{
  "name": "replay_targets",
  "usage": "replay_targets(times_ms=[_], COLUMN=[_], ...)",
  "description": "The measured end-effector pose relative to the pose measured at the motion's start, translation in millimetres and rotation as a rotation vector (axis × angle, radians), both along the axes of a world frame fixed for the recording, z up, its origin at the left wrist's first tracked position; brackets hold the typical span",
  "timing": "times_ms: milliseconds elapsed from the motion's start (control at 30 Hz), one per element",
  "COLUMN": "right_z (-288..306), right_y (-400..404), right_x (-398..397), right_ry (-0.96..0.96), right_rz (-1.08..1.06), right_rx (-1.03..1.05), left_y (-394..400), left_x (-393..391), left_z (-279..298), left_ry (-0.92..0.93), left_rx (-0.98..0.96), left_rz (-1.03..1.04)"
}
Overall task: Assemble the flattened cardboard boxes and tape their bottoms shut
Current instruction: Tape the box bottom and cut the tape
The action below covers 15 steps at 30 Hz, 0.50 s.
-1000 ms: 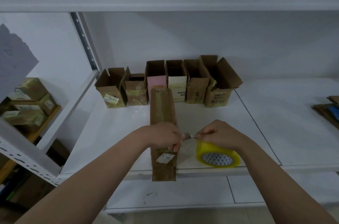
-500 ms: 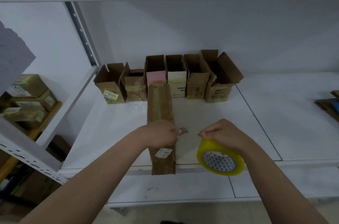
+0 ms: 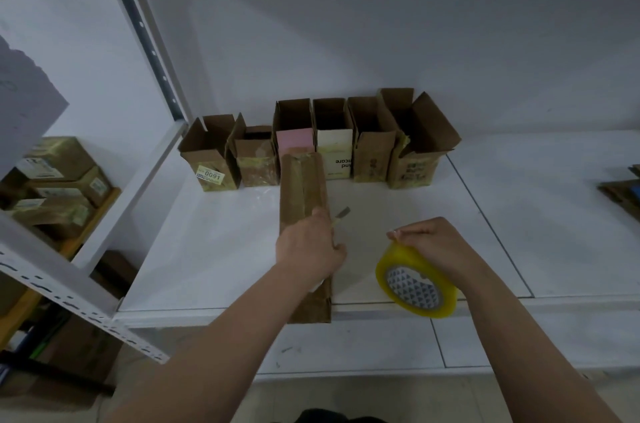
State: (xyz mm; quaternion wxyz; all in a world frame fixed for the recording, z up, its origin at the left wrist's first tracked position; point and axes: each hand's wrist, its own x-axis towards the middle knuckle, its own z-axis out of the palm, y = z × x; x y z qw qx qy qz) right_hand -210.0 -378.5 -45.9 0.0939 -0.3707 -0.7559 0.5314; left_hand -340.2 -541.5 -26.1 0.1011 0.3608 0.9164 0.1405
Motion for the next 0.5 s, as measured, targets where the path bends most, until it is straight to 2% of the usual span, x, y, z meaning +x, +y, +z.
replay_targets(times_ms=[133, 200, 267, 333, 433, 500], right_z=[-3.3, -2.4, -0.3, 1.7, 3.3, 3.7], right_y=[-1.7, -2.8, -2.9, -1.9, 0.2, 0.3], right_x=[-2.7, -3.8, -4.6, -4.6, -7.5, -9.0], right_ry=[0.034, 0.067, 0.112, 0.138, 0.151, 0.159], right_rz=[-0.010, -0.017, -0.030, -0.039, -0.049, -0.051], right_rx=[0.012, 0.015, 0.014, 0.021, 0.044, 0.056], left_y=[4.7, 2.8, 0.9, -0.1, 3.1, 13.0], left_x=[7.6, 3.5, -2.6, -6.9, -17.4, -29.5], left_z=[-0.6, 2.2, 6.2, 9.5, 18.9, 23.9], left_ry=[0.074, 0.007, -0.118, -0.164, -0.035, 0.093], left_rx=[-0.034, -0.004, 0.091, 0.202, 0.322, 0.268], left_rz=[0.003, 0.017, 0.062, 0.098, 0.177, 0.229])
